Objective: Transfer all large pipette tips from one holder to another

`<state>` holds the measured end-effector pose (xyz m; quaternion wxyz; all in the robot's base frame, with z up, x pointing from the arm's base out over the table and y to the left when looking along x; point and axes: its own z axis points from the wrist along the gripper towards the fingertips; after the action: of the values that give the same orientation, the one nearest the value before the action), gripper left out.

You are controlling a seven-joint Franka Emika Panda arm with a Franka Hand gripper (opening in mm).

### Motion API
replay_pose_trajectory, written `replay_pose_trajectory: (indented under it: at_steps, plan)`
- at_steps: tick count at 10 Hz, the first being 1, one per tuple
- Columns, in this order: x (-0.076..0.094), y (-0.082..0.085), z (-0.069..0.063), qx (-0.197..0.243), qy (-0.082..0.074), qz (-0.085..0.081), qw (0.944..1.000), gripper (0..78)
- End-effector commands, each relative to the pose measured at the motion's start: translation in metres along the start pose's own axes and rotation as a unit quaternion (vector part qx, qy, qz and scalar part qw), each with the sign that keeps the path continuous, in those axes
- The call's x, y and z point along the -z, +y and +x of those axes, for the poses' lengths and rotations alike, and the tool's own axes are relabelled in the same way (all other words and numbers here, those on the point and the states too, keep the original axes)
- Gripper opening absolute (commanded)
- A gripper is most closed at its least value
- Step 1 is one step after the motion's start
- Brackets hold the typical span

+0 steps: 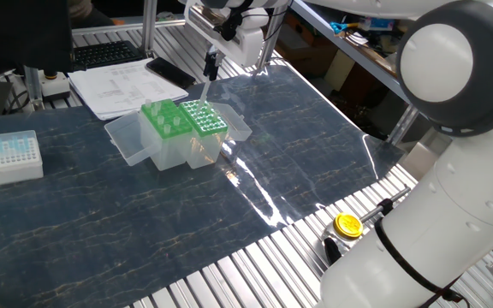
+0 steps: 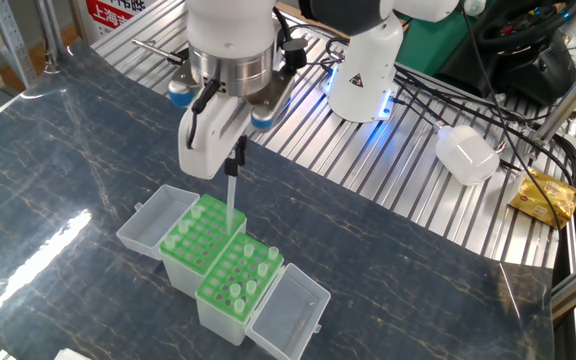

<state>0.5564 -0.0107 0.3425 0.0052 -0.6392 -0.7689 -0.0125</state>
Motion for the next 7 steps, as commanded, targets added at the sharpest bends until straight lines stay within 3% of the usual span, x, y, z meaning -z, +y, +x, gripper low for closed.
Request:
replay_pose_trajectory:
  at_steps: [1,7]
  plan:
    - [0.0027,0.0004,-0.0016,0.004,-0.012,0.005,0.9999,1.1]
    - [0.0027,0.0004,-0.0016,0.042,0.007,0.02,0.9989,1.1]
